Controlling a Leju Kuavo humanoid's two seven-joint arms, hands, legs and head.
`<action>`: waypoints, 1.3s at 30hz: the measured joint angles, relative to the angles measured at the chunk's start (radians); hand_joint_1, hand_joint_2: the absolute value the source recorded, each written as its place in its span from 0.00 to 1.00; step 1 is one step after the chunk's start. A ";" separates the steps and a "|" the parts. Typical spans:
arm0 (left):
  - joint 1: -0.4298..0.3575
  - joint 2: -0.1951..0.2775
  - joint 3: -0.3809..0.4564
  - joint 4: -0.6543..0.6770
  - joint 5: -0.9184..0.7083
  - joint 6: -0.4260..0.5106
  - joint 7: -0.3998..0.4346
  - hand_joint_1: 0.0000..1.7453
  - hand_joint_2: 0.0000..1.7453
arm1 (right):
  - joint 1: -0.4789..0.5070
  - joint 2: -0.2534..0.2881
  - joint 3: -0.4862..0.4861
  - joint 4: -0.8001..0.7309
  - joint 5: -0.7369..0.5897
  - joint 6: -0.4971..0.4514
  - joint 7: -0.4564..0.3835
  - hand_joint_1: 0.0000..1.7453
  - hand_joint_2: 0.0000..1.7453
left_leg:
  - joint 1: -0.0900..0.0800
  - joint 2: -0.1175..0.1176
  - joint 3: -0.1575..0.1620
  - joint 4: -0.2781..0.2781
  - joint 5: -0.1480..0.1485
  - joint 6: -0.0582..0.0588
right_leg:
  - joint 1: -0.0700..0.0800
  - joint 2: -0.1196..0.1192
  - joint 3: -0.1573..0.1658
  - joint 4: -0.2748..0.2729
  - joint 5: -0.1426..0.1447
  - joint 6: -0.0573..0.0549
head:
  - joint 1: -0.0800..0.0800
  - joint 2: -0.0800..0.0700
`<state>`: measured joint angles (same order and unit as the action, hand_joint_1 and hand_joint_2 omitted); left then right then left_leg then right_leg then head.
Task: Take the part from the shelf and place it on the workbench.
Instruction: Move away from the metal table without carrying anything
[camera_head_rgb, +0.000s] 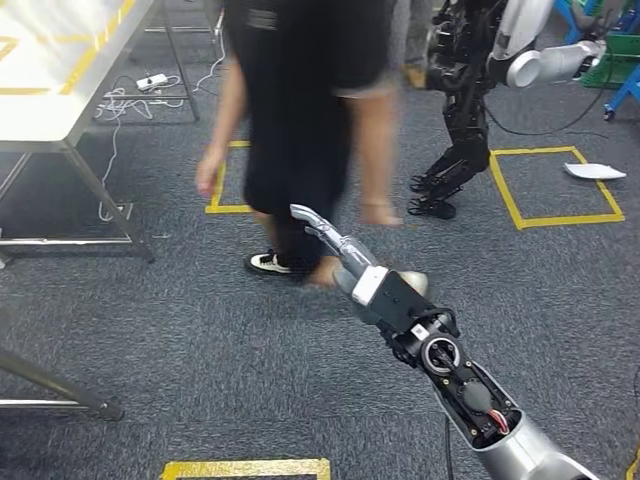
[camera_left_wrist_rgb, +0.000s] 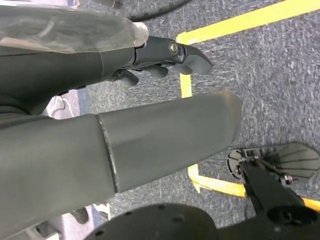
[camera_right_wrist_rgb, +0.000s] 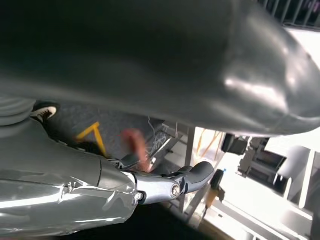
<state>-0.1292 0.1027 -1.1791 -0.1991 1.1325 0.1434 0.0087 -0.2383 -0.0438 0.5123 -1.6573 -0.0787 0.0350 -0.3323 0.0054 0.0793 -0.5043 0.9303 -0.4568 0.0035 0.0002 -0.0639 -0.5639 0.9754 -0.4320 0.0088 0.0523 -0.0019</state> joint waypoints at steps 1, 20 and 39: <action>0.000 -0.001 0.000 0.000 0.001 0.001 0.001 0.00 0.00 | -0.001 0.000 0.001 0.000 -0.001 0.000 0.000 0.00 0.00 | -0.002 0.008 0.002 0.001 -0.002 -0.004 | 0.004 -0.003 0.005 -0.014 -0.002 -0.004 | -0.002 0.000; 0.002 -0.010 0.001 0.000 0.017 0.012 -0.025 0.00 0.00 | -0.021 -0.001 -0.003 0.001 -0.014 -0.004 0.006 0.00 0.00 | 0.004 -0.100 -0.019 -0.004 0.019 0.011 | 0.002 0.148 -0.015 0.010 -0.010 -0.004 | -0.033 0.000; 0.004 -0.014 0.002 0.000 0.021 0.024 -0.011 0.00 0.00 | -0.028 -0.006 -0.020 -0.008 -0.020 -0.017 0.008 0.00 0.00 | 0.004 -0.067 -0.117 0.269 -0.142 -0.030 | -0.005 0.086 0.013 -0.032 0.007 -0.030 | -0.036 0.000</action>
<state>-0.1250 0.0887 -1.1772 -0.1991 1.1540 0.1675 -0.0022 -0.2661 -0.0494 0.4928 -1.6656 -0.0982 0.0177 -0.3246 0.0092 0.0121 -0.6214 1.1989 -0.5990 -0.0266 -0.0044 0.0222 -0.5511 0.9430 -0.4247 -0.0213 0.0162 -0.0019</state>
